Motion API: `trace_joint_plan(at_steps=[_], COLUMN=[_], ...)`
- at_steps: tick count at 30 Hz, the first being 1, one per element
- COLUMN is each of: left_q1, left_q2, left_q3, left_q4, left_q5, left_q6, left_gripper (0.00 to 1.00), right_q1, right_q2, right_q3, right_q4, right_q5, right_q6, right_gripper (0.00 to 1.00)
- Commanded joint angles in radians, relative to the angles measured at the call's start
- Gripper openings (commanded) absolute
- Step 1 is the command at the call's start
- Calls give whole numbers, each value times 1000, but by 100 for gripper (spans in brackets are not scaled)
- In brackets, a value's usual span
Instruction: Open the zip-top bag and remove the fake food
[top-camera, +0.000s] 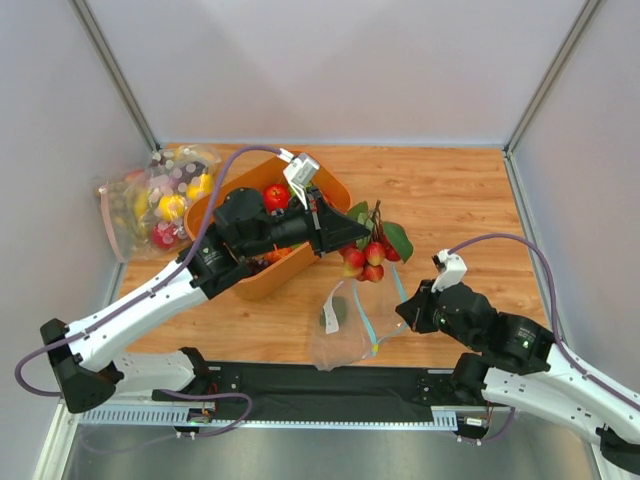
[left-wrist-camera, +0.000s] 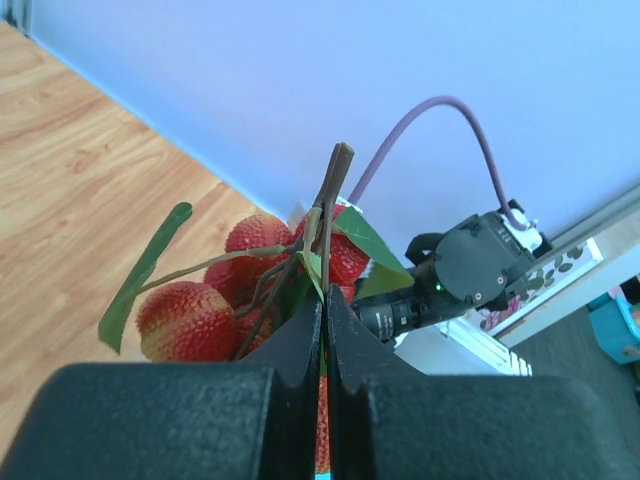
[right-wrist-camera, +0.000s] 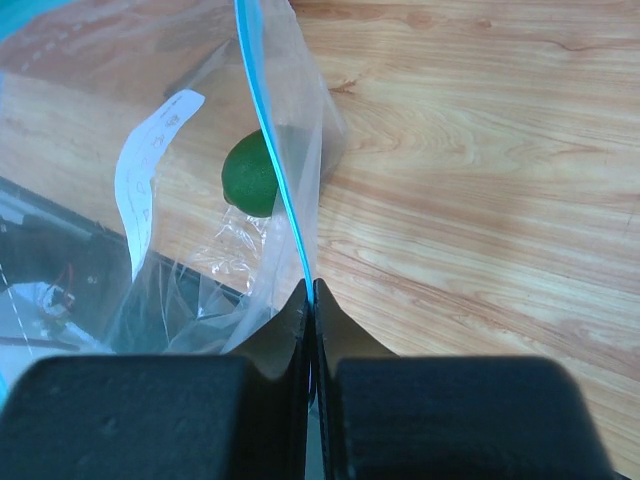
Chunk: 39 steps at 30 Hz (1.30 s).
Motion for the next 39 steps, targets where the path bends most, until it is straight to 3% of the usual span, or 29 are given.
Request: trace_joint_plan(at_steps=[1,6,12,16,19,24,33,36,37,39], left_q1=[53,131,363,435,498,601,645,645,645,645], left_q2=[-10,-40,-91,-111,-106,-60,-48,-59,-62,-70], left_q3=[65,97,62,84,79,16,-128,-123,-130,-134], left_q4=[103,-42,-202,-376,-451,-508,-534,-562,-568,-569], left_q5=[64,29,-19,-236,-324,-321,-438,-475,-479,-478], left_q6=[-36,58,142,312,378,386,345,349,349,342], left_gripper=[0,0,0,0,0,0,1,48,68,79], right_q1=[1,1,2,1,1,1,1,1,1,1], right_q2=[-21,-39,-53,-60,-67,-60,-11,-2,1,12], right_q3=[2,2,2,5,7,8,34,39,41,44], right_q4=[-11,-28,-47,-67,-77,-73,-68,-56,-53,-47], right_q5=[21,31,37,41,43,44,40,40,41,37], right_q6=[13,15,15,13,17,21,9,7,6,3], right_gripper=[0,0,0,0,0,0,0,0,0,0])
